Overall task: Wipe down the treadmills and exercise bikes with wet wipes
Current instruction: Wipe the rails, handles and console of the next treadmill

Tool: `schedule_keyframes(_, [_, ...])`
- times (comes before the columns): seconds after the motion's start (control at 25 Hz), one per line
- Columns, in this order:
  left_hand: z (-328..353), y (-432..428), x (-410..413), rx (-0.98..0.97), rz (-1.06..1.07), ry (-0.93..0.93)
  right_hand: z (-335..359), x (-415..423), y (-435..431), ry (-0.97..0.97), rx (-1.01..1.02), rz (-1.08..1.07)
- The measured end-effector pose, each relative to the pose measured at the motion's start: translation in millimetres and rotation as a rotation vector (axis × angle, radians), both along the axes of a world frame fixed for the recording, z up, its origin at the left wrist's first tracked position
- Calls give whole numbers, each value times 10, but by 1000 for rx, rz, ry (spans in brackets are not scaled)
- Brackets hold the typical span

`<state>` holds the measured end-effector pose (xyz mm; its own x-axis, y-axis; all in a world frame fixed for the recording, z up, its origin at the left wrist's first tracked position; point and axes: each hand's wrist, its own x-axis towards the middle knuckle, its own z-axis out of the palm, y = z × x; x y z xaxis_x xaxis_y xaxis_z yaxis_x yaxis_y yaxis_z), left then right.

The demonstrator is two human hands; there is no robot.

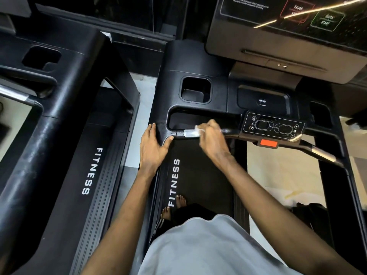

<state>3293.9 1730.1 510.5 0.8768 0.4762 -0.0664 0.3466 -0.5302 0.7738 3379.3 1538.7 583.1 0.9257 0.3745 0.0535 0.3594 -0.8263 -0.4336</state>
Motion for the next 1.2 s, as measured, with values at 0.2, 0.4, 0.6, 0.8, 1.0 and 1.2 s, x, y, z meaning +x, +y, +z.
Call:
schedule_keyframes(0.2, [-30, 19, -140, -73, 58, 18, -83, -72, 615, 74, 122, 274])
schedule_keyframes(0.4, [81, 12, -82, -98, 56, 62, -103, 359, 822, 110, 148, 345])
schedule_keyframes(0.6, [171, 44, 73, -111, 52, 130, -174, 763, 880, 22, 146, 291])
schedule_keyframes(0.8, [292, 46, 327, -112, 89, 140, -122, 908, 803, -6, 125, 326])
schedule_keyframes(1.0, [363, 44, 592, -71, 88, 136, -57, 1114, 310, -35, 144, 140])
schedule_keyframes(1.2, [356, 45, 639, -63, 120, 135, -63, 1043, 843, 17, 177, 259])
